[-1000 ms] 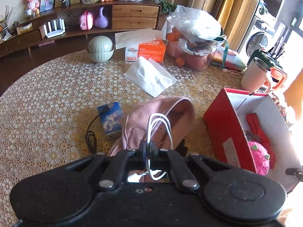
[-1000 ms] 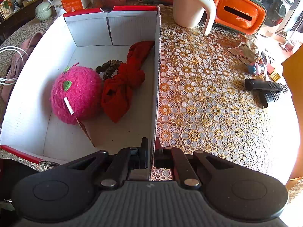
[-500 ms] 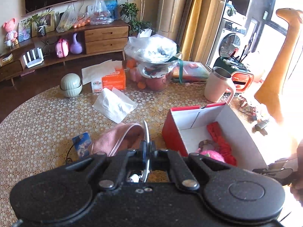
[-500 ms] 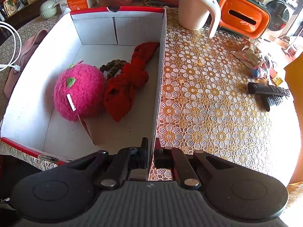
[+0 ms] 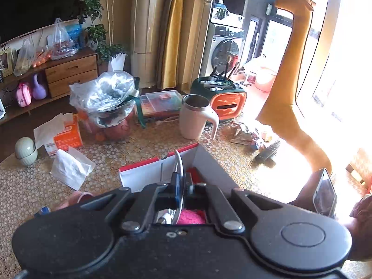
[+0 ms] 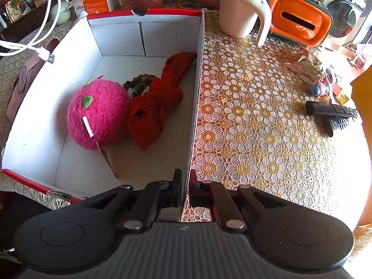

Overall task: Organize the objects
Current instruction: 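Carry the white cable with the left gripper into the shoebox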

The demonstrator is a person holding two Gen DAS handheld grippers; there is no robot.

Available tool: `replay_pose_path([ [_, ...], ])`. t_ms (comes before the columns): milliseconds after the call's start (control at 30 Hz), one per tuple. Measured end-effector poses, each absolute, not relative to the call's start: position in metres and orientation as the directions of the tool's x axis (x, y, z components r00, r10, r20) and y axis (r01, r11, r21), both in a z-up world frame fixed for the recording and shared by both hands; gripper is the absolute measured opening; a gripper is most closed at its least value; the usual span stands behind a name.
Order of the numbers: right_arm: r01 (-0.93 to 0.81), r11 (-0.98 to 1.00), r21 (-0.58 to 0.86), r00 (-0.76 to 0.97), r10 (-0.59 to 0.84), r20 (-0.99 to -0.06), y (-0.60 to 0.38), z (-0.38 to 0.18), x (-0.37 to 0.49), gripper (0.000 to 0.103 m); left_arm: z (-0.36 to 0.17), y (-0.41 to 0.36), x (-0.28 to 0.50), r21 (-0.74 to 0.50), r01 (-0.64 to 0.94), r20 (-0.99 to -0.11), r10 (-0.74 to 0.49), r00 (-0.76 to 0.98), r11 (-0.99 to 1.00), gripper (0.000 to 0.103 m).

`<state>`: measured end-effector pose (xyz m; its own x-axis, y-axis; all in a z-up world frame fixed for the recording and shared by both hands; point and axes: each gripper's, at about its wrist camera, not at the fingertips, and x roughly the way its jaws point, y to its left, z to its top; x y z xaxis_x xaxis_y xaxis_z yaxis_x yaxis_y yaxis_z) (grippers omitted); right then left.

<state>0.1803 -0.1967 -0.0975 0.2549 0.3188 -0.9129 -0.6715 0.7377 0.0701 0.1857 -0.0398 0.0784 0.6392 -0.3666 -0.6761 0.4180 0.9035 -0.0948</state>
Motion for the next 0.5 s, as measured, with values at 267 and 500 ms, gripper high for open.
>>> replay_pose_path([
  [267,-0.674,0.734,0.083,0.248,0.331,-0.910,-0.199,-0.098,0.181,0.005,0.053,-0.085,0.210,-0.136,0.443,-0.688,-0.406,0.601,0.886,0.001],
  [500,-0.676,0.730,0.100,0.239,0.346,-0.907,-0.202,-0.099,0.182,0.005,0.017,-0.110,0.234,-0.070,0.414,-0.726,-0.331,0.602,0.907,0.001],
])
